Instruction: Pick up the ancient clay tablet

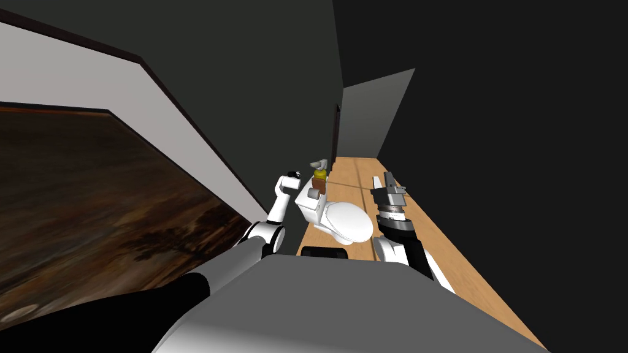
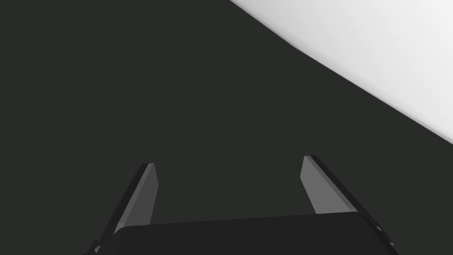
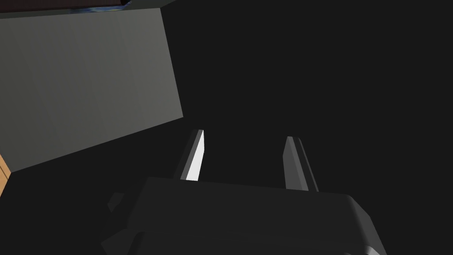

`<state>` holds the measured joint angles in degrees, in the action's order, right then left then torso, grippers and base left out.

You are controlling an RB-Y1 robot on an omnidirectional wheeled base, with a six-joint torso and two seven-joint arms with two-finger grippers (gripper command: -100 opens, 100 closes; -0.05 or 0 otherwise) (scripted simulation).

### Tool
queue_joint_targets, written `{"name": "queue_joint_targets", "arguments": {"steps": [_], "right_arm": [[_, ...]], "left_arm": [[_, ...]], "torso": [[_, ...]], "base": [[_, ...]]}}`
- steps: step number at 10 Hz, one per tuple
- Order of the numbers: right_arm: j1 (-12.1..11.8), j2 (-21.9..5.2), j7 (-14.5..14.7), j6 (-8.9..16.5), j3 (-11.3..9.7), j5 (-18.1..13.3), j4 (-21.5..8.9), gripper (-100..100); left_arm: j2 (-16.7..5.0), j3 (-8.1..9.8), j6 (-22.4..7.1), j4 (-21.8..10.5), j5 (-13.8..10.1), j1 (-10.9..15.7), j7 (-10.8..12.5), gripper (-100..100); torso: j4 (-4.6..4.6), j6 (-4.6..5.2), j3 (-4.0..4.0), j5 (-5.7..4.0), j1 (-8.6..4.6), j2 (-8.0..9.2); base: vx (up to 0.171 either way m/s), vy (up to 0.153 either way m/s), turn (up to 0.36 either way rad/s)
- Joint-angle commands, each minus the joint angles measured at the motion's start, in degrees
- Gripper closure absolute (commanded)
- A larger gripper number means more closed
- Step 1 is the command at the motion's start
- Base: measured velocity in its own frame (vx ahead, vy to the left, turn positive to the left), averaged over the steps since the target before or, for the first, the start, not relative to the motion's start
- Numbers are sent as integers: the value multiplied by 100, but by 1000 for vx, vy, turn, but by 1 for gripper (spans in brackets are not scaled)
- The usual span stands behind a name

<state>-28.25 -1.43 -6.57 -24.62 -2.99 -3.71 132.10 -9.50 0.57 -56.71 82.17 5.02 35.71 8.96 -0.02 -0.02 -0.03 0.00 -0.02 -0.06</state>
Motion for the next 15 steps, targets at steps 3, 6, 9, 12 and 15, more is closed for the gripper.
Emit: {"name": "queue_joint_targets", "arguments": {"steps": [3, 6, 9, 12, 15], "right_arm": [[0, 0, 0, 0, 0, 0, 0, 0], [0, 0, 0, 0, 0, 0, 0, 0], [0, 0, 0, 0, 0, 0, 0, 0], [0, 0, 0, 0, 0, 0, 0, 0], [0, 0, 0, 0, 0, 0, 0, 0]], "left_arm": [[-3, 4, -565, -378, -159, 454, 6, -100], [0, 2, -985, -637, -273, 776, 14, -100], [4, 0, -1450, -890, -397, 1097, 21, -100], [8, -2, -1880, -1135, -530, 1373, 28, -100], [23, -9, -2362, -1595, -817, 1879, 39, -100]], "torso": [[0, -1, 1, 1, 1, 2], [0, -1, 1, 1, 1, 2], [-1, 0, -3, 0, -1, -4], [-1, -1, -1, 1, 2, -2], [-2, -2, -3, 1, 3, -5]], "base": [[12, -1, 1], [15, -1, -2], [23, 0, -5], [19, 4, -6], [31, 5, -12]]}}
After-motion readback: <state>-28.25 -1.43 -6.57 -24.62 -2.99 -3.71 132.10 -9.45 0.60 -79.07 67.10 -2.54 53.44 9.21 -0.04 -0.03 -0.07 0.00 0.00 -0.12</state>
